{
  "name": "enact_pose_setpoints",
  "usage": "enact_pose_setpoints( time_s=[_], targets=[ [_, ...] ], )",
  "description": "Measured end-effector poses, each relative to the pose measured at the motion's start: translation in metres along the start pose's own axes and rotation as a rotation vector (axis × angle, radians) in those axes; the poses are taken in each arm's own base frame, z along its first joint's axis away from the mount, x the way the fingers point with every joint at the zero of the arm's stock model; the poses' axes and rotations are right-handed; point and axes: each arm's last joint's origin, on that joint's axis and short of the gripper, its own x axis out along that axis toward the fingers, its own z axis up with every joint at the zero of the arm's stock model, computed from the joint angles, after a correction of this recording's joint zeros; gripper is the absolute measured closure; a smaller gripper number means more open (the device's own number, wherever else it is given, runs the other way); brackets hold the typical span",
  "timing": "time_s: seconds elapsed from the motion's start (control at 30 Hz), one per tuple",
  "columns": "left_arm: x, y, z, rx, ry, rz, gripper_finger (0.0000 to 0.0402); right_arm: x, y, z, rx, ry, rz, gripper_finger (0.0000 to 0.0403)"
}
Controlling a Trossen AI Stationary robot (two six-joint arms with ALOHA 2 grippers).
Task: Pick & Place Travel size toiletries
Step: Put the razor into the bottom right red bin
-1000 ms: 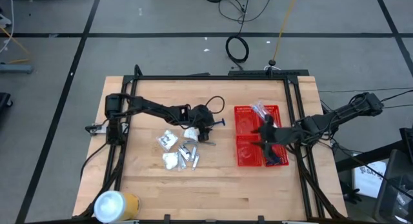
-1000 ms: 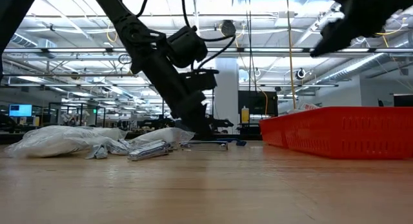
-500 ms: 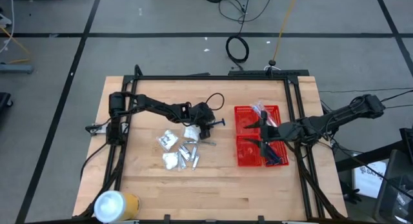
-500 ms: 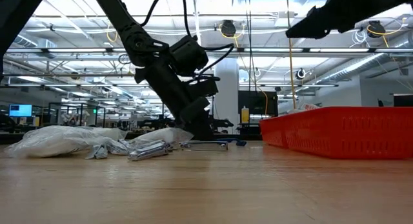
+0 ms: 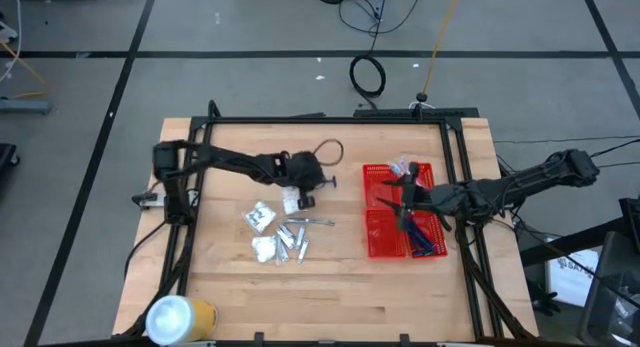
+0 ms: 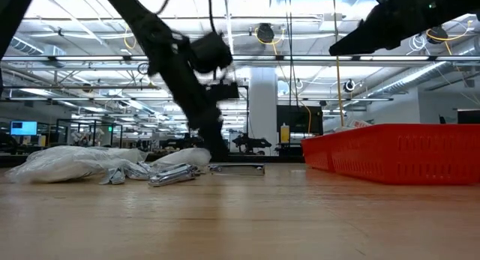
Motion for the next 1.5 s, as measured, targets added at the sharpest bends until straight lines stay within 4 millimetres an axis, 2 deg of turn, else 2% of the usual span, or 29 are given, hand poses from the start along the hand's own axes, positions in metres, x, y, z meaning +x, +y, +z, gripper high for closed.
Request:
enact_pose_setpoints(
  time_s=[0.1, 0.2, 0.4, 0.53, 0.7, 0.8, 0.97, 1.2, 1.33, 1.5],
  targets=[
    [-0.032, 0.010, 0.018, 0.007, -0.156, 0.013, 0.0390, -0.001, -0.003, 0.000, 0.001, 0.005, -0.028, 0.0202],
    [-0.051, 0.016, 0.024, 0.032, -0.341, -0.048, 0.0388, 0.000, -0.004, -0.001, 0.003, 0.014, -0.040, 0.0204],
    [-0.063, 0.017, 0.027, 0.074, -0.841, -0.203, 0.0391, 0.005, -0.009, -0.014, 0.038, -0.018, -0.079, 0.0206],
    [-0.059, 0.006, 0.032, 0.096, -1.003, -0.213, 0.0388, 0.009, -0.013, -0.026, 0.119, -0.150, -0.101, 0.0207],
    [-0.046, -0.009, 0.045, 0.119, -1.021, -0.257, 0.0392, 0.007, -0.016, -0.041, 0.179, -0.367, -0.010, 0.0207],
    [-0.037, -0.017, 0.054, 0.122, -1.018, -0.284, 0.0387, 0.007, -0.018, -0.043, 0.194, -0.435, 0.012, 0.0207],
    [-0.024, -0.027, 0.070, 0.142, -1.029, -0.307, 0.0382, 0.015, -0.015, -0.043, 0.187, -0.418, 0.015, 0.0207],
    [-0.005, -0.027, 0.087, 0.138, -0.973, -0.316, 0.0391, 0.021, -0.012, -0.040, 0.188, -0.461, 0.038, 0.0207],
    [-0.002, -0.027, 0.093, 0.149, -0.962, -0.313, 0.0381, 0.021, -0.011, -0.039, 0.182, -0.483, 0.086, 0.0207],
    [-0.002, -0.027, 0.095, 0.158, -0.960, -0.310, 0.0392, 0.021, -0.011, -0.039, 0.180, -0.479, 0.083, 0.0208]
  ],
)
